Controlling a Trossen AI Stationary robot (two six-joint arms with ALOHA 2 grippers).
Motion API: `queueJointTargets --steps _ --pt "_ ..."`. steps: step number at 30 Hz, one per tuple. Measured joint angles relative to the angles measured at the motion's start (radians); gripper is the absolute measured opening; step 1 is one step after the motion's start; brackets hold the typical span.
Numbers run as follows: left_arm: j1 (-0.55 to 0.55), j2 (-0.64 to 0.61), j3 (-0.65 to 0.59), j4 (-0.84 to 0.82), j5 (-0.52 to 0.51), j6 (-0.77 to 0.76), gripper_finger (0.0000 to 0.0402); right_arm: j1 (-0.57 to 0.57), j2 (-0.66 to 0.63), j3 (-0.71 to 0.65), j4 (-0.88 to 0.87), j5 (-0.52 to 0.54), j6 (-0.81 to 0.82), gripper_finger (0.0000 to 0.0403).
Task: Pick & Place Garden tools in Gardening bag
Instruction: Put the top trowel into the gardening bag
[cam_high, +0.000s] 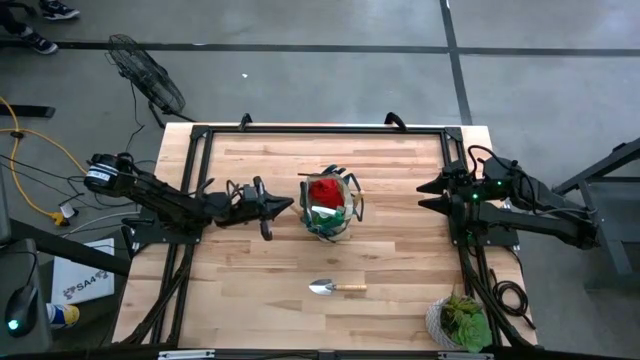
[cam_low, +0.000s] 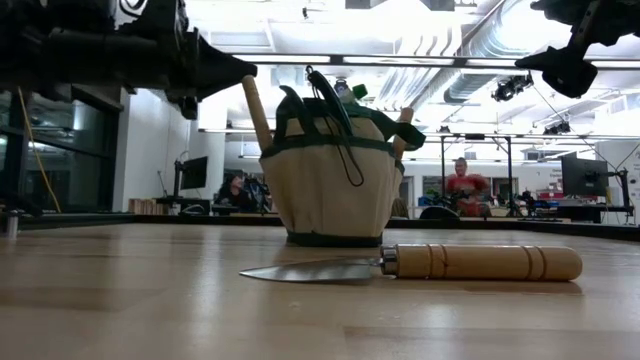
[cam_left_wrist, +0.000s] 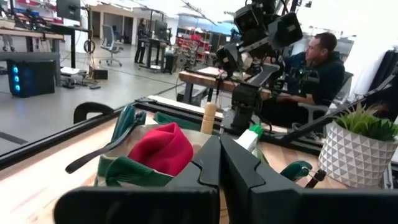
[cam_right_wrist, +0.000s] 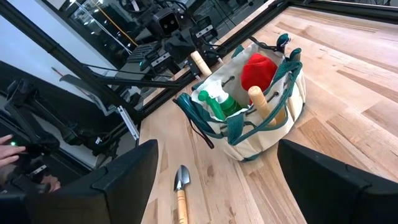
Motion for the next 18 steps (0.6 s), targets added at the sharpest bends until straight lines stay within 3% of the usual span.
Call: queueJointTargets --steps 18 --pt "0.000 0.000 0.128 -0.171 0.048 -0.001 0.0000 0.000 0.000 0.000 0.000 0.000 0.000 0.0321"
